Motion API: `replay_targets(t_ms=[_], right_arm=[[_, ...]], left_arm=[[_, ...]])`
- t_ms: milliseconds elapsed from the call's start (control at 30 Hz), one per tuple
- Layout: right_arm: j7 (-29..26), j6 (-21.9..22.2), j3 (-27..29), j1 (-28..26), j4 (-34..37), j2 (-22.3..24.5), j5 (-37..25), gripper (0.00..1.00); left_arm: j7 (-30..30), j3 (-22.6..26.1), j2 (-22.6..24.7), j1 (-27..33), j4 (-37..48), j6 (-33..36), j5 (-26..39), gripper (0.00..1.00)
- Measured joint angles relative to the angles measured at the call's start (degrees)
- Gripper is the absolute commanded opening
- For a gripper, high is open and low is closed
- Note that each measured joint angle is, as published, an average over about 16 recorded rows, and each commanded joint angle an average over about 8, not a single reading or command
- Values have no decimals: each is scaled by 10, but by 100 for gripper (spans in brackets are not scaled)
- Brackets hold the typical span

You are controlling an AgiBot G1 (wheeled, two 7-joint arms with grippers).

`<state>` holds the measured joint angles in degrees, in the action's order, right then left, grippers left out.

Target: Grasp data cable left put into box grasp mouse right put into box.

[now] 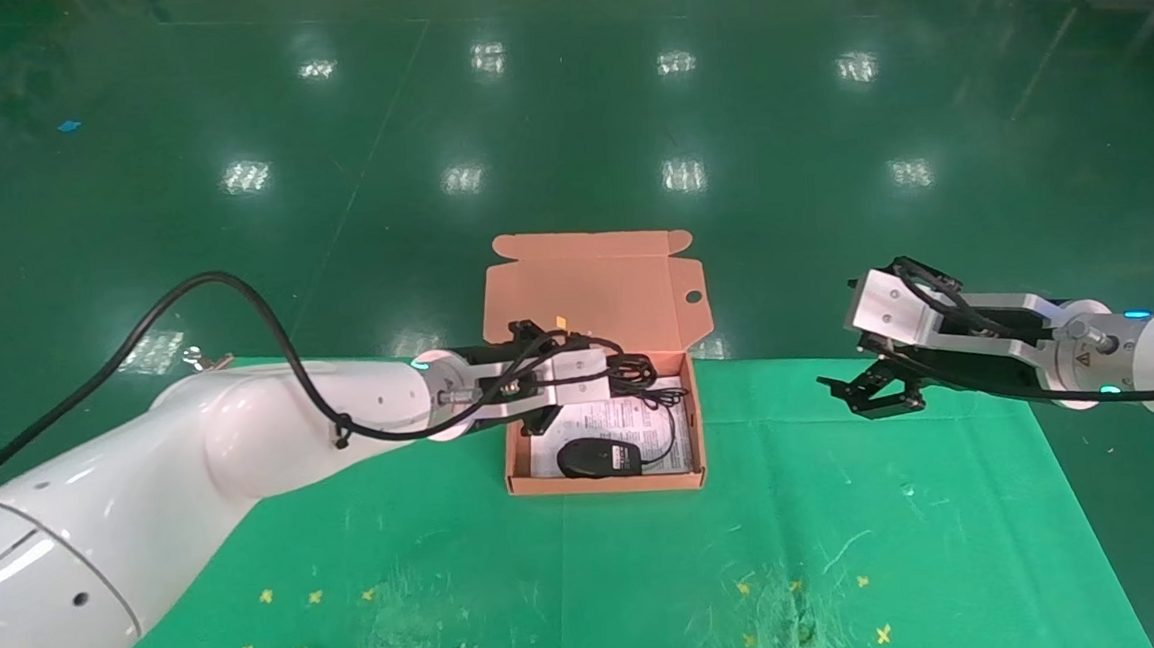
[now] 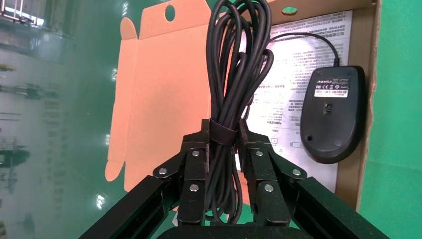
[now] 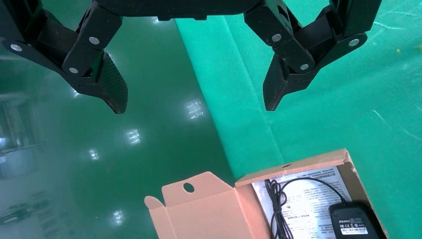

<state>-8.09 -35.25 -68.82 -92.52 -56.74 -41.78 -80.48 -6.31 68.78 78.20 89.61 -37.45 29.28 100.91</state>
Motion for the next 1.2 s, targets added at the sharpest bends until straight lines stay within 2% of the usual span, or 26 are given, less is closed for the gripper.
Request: replay_targets(t_ms=[233,667,933,1200], right_arm=[[2,6,4,-8,0,-4,0,100],[18,16,17,-51,-7,-11,-31,100],[20,-21,53,-36,-18,-6,-14,100],[13,-89,120,13,-39,4,42,100]], left_arm=[[-17,-3,-15,11,-13,3,4,100],[-60,-26,-52,67,-34,-16,16,100],[-64,-70,-85,53,-60,20,-26,100],[-61,-135,-134,6,-102,97,-106,100]])
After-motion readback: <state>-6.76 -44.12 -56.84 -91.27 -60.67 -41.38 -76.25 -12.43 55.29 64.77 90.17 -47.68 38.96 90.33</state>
